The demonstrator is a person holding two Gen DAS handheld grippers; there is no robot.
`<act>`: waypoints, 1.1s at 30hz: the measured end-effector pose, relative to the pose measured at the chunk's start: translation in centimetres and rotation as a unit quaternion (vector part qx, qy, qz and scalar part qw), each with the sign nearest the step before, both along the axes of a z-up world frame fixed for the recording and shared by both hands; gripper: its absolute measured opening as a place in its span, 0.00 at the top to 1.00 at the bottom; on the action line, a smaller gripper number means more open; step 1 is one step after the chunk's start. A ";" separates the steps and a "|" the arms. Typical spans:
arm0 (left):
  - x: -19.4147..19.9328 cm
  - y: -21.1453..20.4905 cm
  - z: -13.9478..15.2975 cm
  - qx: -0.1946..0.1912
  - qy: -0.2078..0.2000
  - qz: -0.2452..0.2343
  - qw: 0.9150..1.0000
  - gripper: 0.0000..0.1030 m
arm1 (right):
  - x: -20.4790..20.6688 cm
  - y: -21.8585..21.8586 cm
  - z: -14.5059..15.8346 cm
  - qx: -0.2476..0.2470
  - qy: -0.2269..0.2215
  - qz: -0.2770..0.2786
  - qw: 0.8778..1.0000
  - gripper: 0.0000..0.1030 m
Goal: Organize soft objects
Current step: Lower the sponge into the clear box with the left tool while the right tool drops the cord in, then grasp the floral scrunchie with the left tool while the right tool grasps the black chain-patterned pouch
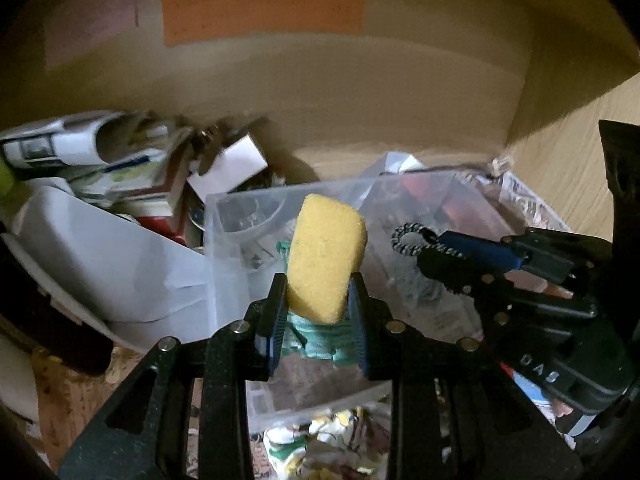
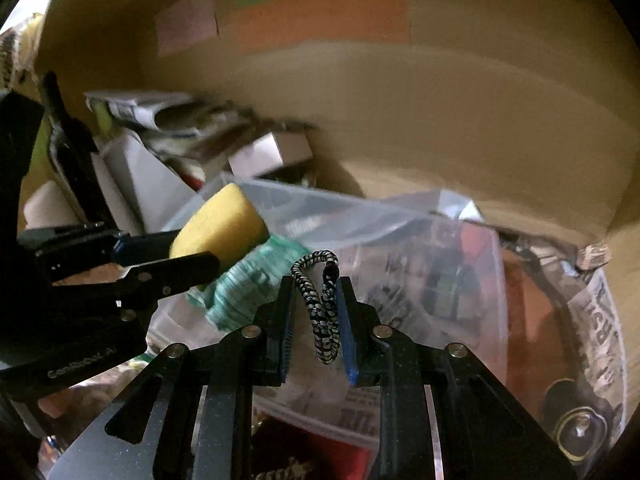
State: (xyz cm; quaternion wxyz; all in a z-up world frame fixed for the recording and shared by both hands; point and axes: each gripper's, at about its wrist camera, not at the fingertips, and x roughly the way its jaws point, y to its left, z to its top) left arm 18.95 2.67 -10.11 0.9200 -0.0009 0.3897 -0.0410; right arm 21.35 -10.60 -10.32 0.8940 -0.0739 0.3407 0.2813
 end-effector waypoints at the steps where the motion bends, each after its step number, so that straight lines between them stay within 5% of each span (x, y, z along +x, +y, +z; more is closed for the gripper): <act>1: 0.3 0.0 -0.3 0.002 0.005 0.000 1.000 0.72 | 0.3 0.1 -0.3 -0.005 0.006 0.000 1.000 0.82; 6: 1.2 -0.2 -1.1 0.009 0.013 0.002 1.000 0.72 | 0.8 0.1 -1.2 -0.015 0.014 -0.009 1.000 0.81; 12: 1.4 0.0 -1.1 0.006 0.013 0.007 1.000 0.60 | 1.0 0.2 -1.2 -0.017 0.013 -0.013 1.000 0.59; 15: 0.9 0.3 -0.5 -0.001 0.002 0.010 1.000 0.56 | 0.6 -0.1 -0.5 -0.017 0.001 -0.015 1.000 0.56; 26: -5.0 0.9 3.6 0.000 -0.075 0.002 0.997 0.43 | -4.9 -1.9 3.6 0.022 -0.067 -0.003 0.997 0.44; 33: -8.4 1.4 3.6 0.005 -0.083 0.003 0.997 0.34 | -8.1 -2.3 4.0 0.036 -0.085 0.005 0.996 0.41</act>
